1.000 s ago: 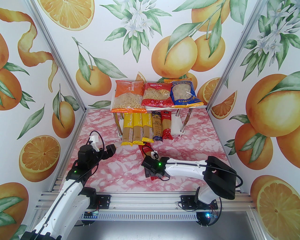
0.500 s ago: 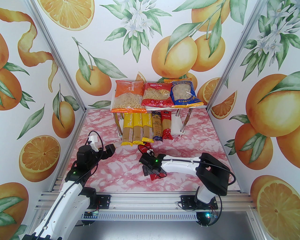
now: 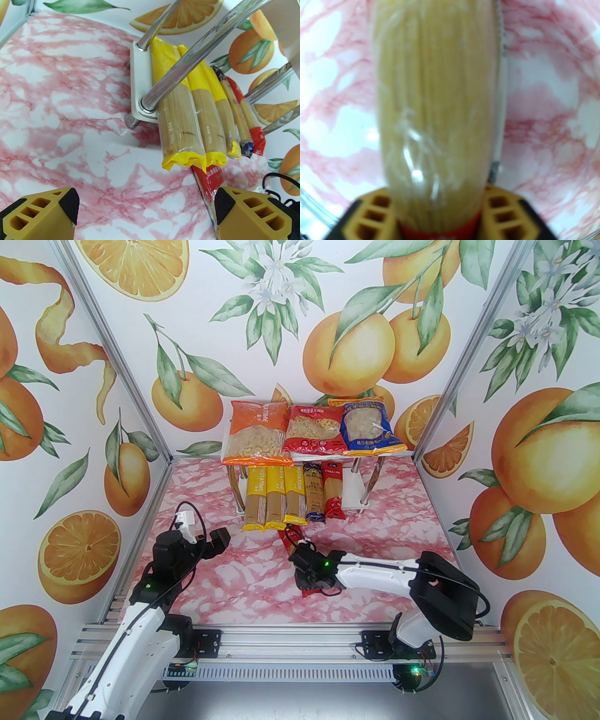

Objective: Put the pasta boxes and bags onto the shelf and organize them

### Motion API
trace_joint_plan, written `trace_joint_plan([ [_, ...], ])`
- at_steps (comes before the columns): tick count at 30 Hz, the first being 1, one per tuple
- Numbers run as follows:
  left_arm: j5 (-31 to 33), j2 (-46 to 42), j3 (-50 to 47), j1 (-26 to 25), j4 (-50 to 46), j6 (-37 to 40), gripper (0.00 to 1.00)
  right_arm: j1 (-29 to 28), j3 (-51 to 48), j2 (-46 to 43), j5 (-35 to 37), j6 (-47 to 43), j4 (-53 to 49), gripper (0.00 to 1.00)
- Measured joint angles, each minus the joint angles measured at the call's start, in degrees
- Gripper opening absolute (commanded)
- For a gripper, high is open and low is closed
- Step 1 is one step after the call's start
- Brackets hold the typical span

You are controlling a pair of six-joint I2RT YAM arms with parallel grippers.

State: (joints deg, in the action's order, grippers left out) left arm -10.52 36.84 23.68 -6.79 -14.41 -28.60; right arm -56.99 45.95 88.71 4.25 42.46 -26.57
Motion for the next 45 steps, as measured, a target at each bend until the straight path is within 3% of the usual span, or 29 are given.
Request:
trace_joint_plan([
  [2, 0.0, 0.0, 0.0, 0.0, 0.0, 0.0, 1.0, 0.0, -0.3, -1.1, -0.3, 0.3, -0.1, 0.0],
  [8, 0.0, 0.0, 0.0, 0.0, 0.1, 0.0, 1.0, -2.9, -1.7, -5.4, -0.9, 1.9, -2.9, 0.0],
  [20, -0.6, 0.9, 0.0, 0.0, 0.1, 0.0, 1.0, -12.2, -3.6, -21.7, -0.8, 10.1, -22.9, 0.0],
  [35, -1.6, 4.2, 0.1, 0.0, 0.1, 0.0, 1.0, -16.9, -2.1, -43.3, 7.0, 22.9, -44.8, 0.0],
  [45, -2.6, 6.4, 0.4, 0.0, 1.4, 0.0, 0.99, -16.9, 8.6, -46.3, 15.6, 22.6, -51.4, 0.0],
])
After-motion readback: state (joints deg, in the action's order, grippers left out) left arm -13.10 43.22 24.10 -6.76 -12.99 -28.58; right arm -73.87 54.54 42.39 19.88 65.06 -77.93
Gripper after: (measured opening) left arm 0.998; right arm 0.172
